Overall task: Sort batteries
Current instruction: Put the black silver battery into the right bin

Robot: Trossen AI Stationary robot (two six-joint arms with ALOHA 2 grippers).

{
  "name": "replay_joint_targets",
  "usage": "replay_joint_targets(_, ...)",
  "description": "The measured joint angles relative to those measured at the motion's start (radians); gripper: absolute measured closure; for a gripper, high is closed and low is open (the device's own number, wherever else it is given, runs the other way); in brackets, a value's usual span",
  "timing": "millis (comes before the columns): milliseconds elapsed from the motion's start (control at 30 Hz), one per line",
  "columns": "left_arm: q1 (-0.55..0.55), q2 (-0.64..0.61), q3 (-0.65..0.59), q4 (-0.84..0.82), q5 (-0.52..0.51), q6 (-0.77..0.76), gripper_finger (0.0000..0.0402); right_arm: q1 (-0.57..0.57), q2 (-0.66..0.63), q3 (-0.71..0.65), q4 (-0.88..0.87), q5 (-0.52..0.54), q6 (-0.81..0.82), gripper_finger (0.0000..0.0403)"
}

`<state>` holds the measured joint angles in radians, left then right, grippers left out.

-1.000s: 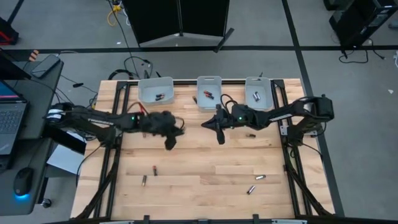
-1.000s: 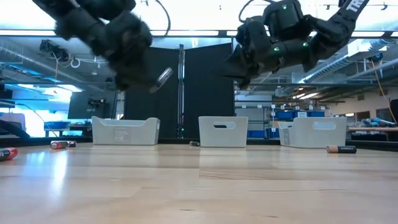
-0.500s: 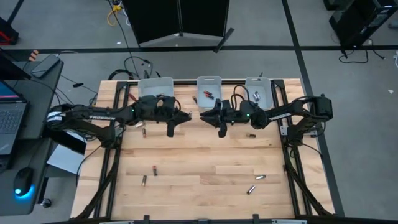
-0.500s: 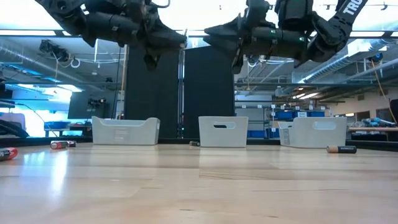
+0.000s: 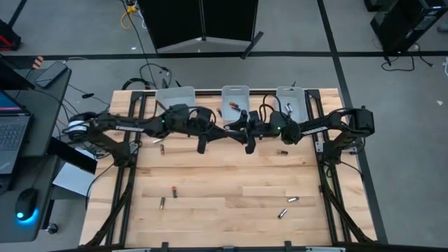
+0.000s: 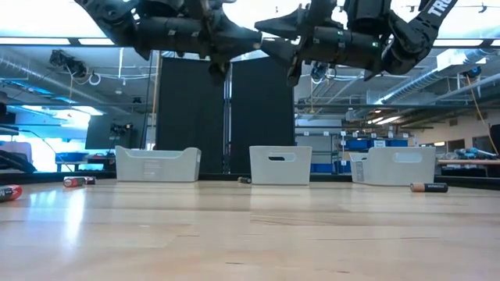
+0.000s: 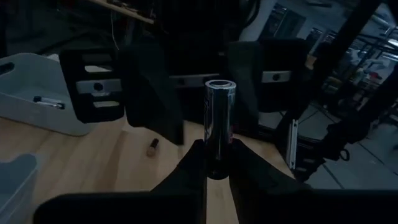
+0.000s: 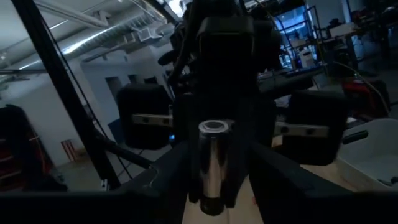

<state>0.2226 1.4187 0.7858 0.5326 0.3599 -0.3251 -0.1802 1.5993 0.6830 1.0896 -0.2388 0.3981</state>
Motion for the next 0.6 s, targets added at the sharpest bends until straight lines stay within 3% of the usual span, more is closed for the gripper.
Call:
replay_joint_targets(200,0.005,0.043,0.027,-0.006,0.013,0.0,0.0355,0.0,0.0,0.0,0.001,-0.021,-0.006,0.026)
replay_joint_targets(433,0.013,0.049,0.028,-0.005,0.019,0.009,0.0355,-0.001,0.0,0.0,-0.005,-0.014,-0.025,0.0339)
replay_joint_targets(600,0.013,0.048,0.028,-0.021,0.019,0.071,0.0355,-0.001,0.0,0.0,-0.006,-0.015,-0.077,0.034)
